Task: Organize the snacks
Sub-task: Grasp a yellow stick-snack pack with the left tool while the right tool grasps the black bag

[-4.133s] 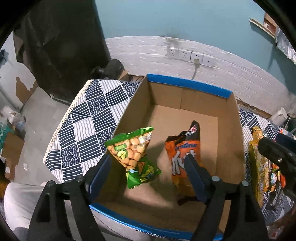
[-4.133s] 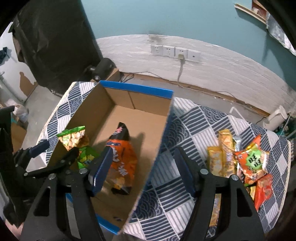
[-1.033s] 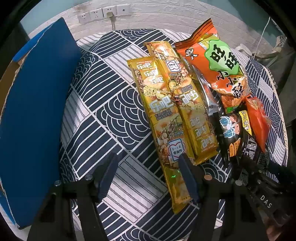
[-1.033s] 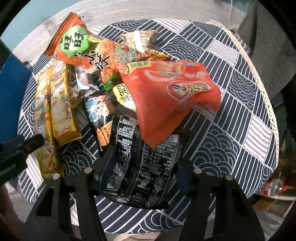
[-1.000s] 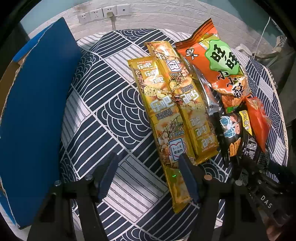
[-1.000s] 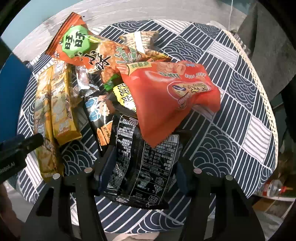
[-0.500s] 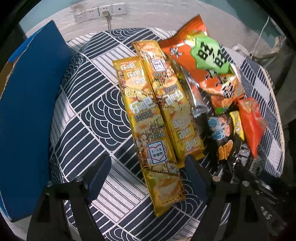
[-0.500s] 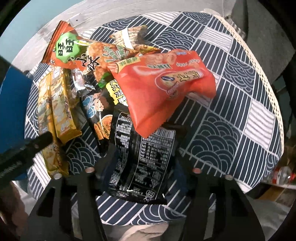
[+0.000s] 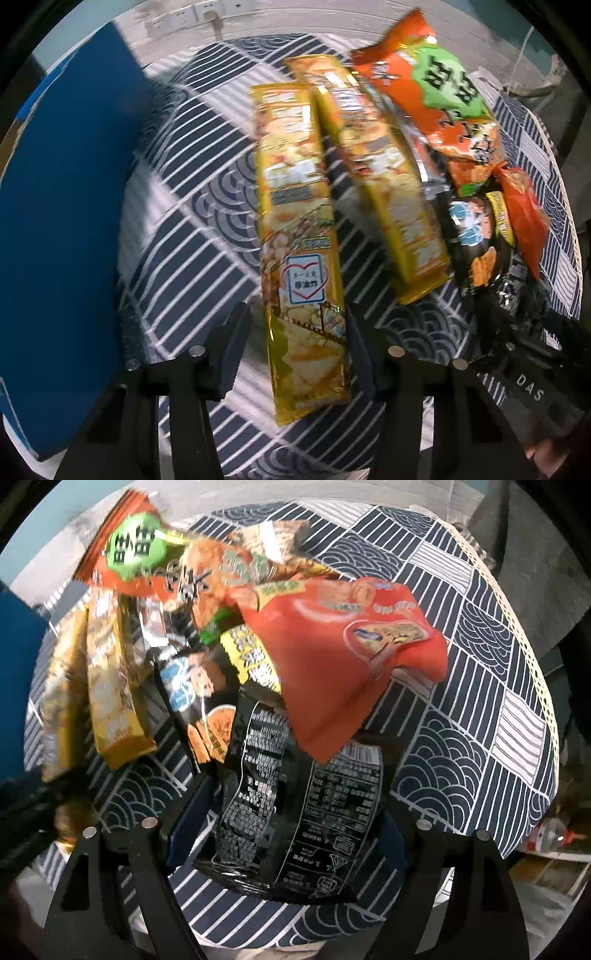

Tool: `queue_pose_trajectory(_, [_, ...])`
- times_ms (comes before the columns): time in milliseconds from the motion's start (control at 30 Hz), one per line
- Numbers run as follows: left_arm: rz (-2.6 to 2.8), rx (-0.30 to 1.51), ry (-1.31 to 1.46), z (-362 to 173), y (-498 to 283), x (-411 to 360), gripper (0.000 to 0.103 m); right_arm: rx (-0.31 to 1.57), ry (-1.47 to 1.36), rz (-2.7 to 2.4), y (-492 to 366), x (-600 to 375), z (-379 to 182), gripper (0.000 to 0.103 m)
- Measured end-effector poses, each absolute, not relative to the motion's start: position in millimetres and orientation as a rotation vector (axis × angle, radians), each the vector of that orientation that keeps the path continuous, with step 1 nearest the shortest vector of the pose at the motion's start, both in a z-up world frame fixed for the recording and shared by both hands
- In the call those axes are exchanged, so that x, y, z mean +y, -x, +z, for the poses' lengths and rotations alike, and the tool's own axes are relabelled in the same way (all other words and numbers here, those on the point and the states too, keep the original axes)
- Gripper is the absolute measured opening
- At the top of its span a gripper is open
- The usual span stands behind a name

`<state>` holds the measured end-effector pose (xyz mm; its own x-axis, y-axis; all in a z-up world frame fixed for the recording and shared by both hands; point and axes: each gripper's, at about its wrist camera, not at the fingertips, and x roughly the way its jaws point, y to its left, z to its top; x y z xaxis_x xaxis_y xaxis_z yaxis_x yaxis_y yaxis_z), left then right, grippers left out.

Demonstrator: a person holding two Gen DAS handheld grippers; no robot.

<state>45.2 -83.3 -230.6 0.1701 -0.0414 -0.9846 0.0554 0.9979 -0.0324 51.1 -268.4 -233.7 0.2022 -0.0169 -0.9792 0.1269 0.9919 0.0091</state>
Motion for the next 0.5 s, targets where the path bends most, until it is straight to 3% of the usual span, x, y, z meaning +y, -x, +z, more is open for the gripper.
queue_pose_trajectory(133, [-0.044, 1.392, -0.006, -228.4, -45.0, -67.1, 0.054, 1.364, -0.074, -0.092, -47.8, -264.1, -235.9, 0.074])
queue_pose_trajectory(233, [-0.042, 1.379, -0.037, -227.5, -50.8, -68.1, 0.063, 1.359, -0.072, -0.084, -44.5, -266.6, -232.6, 0.066])
queue_pose_trajectory(400, [-0.029, 1.365, -0.116, -228.8, -69.7, -80.8, 0.072, 1.345, -0.073, -0.09, -23.6, -288.4, -221.3, 0.064])
queue_pose_trajectory(500, [-0.022, 1.358, -0.13, -229.6, -83.0, -83.4, 0.072, 1.336, -0.072, -0.089, -22.3, -293.1, -218.4, 0.064])
